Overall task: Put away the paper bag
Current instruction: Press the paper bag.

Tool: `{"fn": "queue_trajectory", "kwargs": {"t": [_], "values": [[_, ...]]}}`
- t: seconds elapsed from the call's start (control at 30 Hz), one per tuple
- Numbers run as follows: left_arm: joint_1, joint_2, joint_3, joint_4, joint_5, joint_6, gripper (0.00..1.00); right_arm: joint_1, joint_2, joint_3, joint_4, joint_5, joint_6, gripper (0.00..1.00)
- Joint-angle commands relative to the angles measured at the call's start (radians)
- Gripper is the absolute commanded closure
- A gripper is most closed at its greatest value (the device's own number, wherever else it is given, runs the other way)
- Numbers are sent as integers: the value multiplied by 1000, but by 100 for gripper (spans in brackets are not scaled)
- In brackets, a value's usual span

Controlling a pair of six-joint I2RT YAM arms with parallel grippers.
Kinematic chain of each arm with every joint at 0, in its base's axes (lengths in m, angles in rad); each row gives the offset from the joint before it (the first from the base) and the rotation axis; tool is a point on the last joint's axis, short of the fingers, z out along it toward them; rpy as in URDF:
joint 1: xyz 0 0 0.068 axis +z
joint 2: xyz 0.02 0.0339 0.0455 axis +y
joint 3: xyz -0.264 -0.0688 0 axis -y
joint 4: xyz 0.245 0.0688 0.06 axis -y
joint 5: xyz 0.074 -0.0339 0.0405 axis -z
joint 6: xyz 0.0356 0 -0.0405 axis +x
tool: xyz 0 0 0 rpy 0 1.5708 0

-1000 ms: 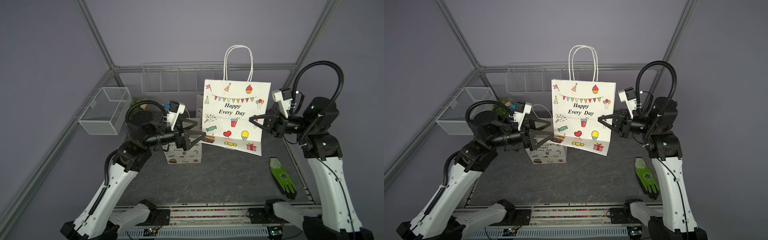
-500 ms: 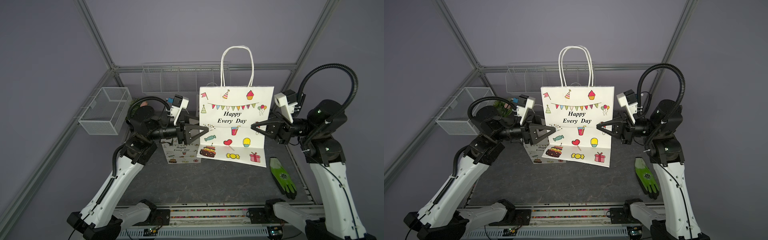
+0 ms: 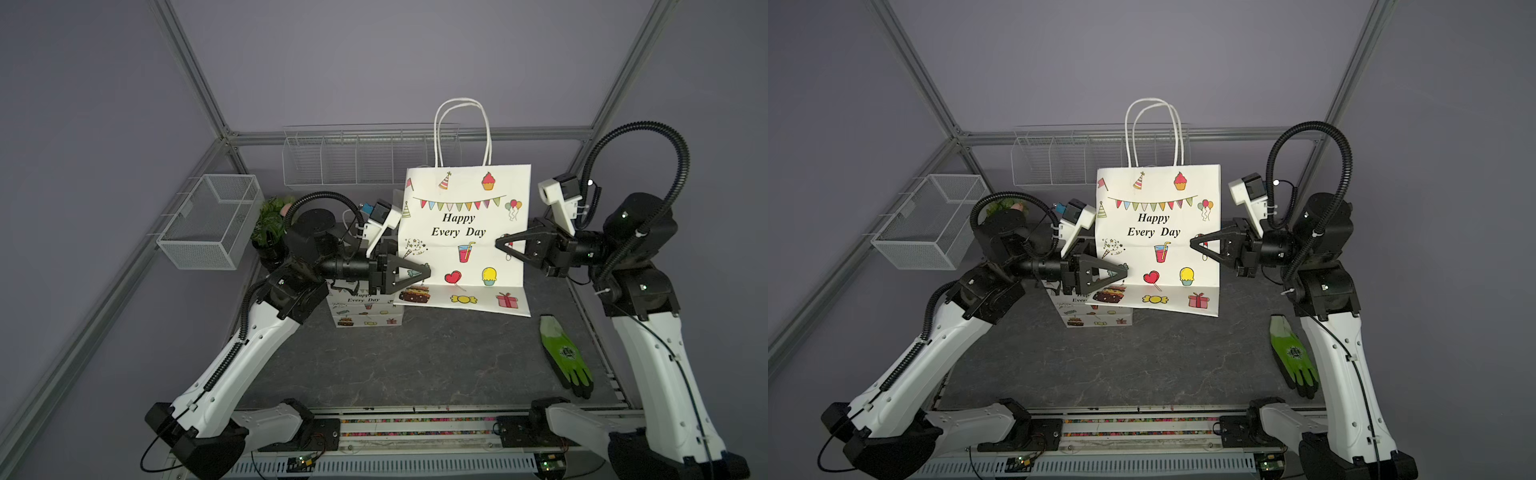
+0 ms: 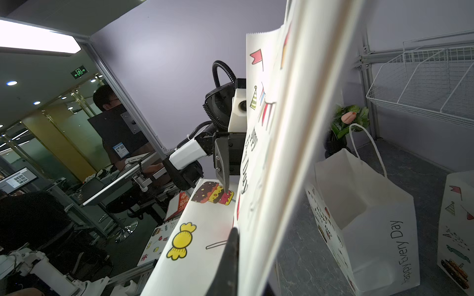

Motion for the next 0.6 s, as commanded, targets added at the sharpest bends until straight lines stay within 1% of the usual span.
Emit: {"fn": "queue_trajectory", "kwargs": {"t": [0.0,0.1,0.23,0.3,0.33,0.4,0.47,0.57], "values": [[-9,15,45,-109,-17,92,54,3,16,2,-11,21,-27,93],[-4,35,79,-145,-52,137,58,3,39,15,2,18,-29,93],[31,91,173,-196,-110,185,59,3,98,80,-5,14,-46,93],[60,115,212,-229,-142,208,57,-8,116,112,-79,12,-119,93],[79,127,217,-213,-148,198,54,-18,117,117,-116,22,-157,93],[108,144,209,-151,-132,156,52,-35,108,94,-109,42,-173,93],[114,161,192,-86,-101,112,52,-47,97,44,-34,55,-140,94],[113,161,158,-47,-39,88,52,-50,70,-62,84,62,-89,93]]}}
